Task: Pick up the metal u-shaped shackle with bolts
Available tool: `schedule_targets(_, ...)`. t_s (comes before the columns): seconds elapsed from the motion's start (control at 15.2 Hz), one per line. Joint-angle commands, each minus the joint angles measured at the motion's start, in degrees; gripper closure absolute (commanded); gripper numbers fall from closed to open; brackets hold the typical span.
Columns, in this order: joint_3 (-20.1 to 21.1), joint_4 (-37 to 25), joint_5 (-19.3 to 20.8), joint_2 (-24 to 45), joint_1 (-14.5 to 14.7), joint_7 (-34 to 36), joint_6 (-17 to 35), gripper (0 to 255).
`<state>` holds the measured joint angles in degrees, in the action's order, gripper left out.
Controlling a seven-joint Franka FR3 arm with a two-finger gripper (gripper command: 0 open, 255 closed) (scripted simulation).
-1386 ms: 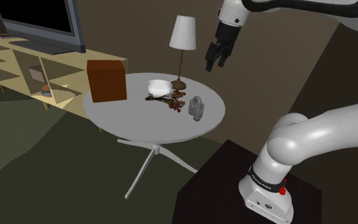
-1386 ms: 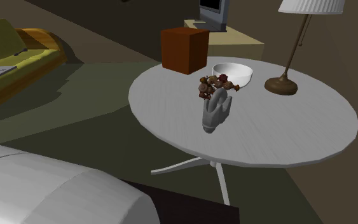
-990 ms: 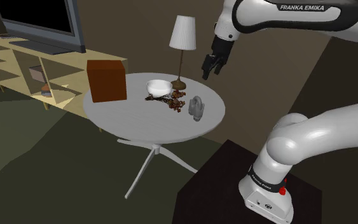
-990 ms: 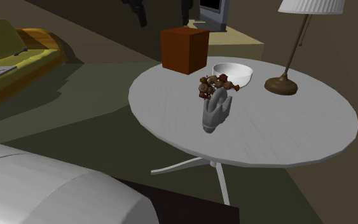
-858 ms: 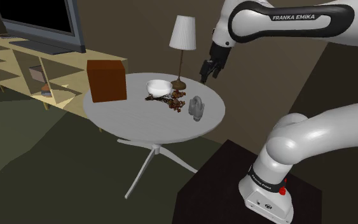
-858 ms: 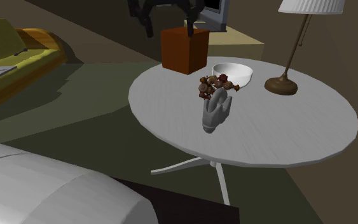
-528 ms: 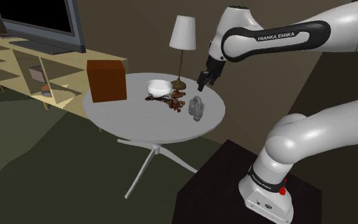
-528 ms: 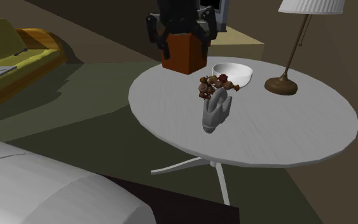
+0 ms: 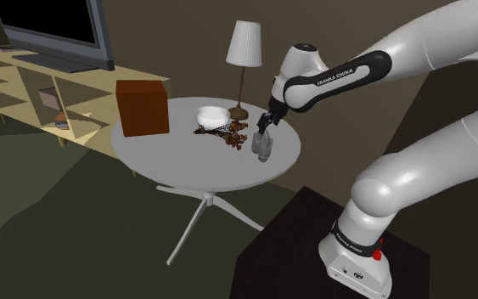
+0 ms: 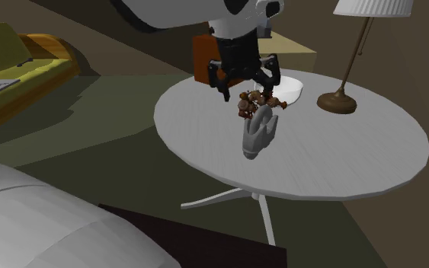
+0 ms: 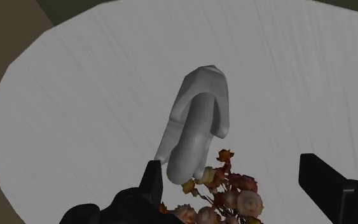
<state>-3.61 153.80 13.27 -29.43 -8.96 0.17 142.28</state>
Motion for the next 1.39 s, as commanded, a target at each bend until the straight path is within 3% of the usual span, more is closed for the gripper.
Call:
schedule_targets(0.0, -0.64, 0.32, 1.82, 4.23, -1.5, 0.21, 5.96, 0)
schedule_targets(0.13, -0.9, 0.04, 3.81, 8.8, -3.11, 0.95, 11.38, 0)
schedule_targets(0.79, 0.03, 2.08, 7.04, 14.23, -5.15, 3.91, 18.87, 0)
schedule_targets(0.86, 0.02, 2.13, 7.01, 14.14, -5.14, 3.89, 18.83, 255)
schedule_targets(1.32, -0.01, 2.1, 6.99, 14.15, -5.13, 3.83, 18.82, 255)
